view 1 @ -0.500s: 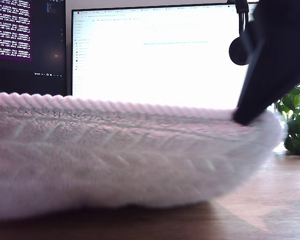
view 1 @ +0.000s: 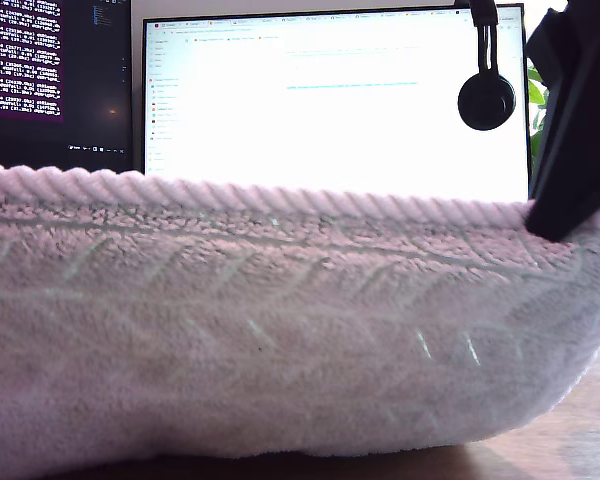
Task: Fold the tea towel to a neat square and place it to the right
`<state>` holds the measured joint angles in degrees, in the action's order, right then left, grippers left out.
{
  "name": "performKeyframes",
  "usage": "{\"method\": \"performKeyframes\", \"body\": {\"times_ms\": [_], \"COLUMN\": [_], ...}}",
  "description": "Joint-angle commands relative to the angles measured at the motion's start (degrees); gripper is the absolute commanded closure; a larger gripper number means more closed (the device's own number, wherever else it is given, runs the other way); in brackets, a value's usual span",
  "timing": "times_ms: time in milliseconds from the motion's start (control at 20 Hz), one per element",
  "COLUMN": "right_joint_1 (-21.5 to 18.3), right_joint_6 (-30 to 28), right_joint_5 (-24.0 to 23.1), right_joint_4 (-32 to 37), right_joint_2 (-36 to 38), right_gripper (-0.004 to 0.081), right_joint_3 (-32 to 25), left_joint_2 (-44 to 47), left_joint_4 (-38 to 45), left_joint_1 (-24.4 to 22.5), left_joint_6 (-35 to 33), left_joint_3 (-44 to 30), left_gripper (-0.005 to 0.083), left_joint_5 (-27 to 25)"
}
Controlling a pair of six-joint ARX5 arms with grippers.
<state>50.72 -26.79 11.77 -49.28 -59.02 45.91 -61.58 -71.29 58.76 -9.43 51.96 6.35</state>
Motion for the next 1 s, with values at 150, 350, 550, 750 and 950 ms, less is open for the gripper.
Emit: {"method": "performKeyframes", "body": {"times_ms": [150,350,550,750,950], "right_joint_1": [-2.5,-5.2,-7.4,-8.6,-9.9], "right_joint_6": [-0.4,-2.0,-3.4,-3.9,-4.8], "right_joint_5": [-4.4,-4.7,-4.7,-4.7,-4.9], "right_joint_4": [5.0,9.7,16.0,20.6,25.2], "right_joint_2": [-1.7,-5.6,-9.2,-13.1,-17.2], "right_gripper": [0.0783,0.0783,0.0783,0.0783,0.0783], "right_joint_3": [-0.3,-0.3,-0.3,-0.3,-0.3], "left_joint_2": [0.1,0.0,-2.2,-5.2,-8.8], "left_joint_4": [1.8,6.9,9.4,13.3,16.8], "left_joint_1": [-4.7,-11.0,-15.6,-19.1,-22.3], "left_joint_6": [-5.8,-10.4,-15.2,-18.6,-21.8], "left_joint_3": [-0.4,-0.4,-0.4,-0.4,-0.4], "left_gripper": [0.0798,0.0798,0.0798,0.0798,0.0798], "left_joint_5": [-4.2,-4.9,-4.9,-5.2,-5.2]}}
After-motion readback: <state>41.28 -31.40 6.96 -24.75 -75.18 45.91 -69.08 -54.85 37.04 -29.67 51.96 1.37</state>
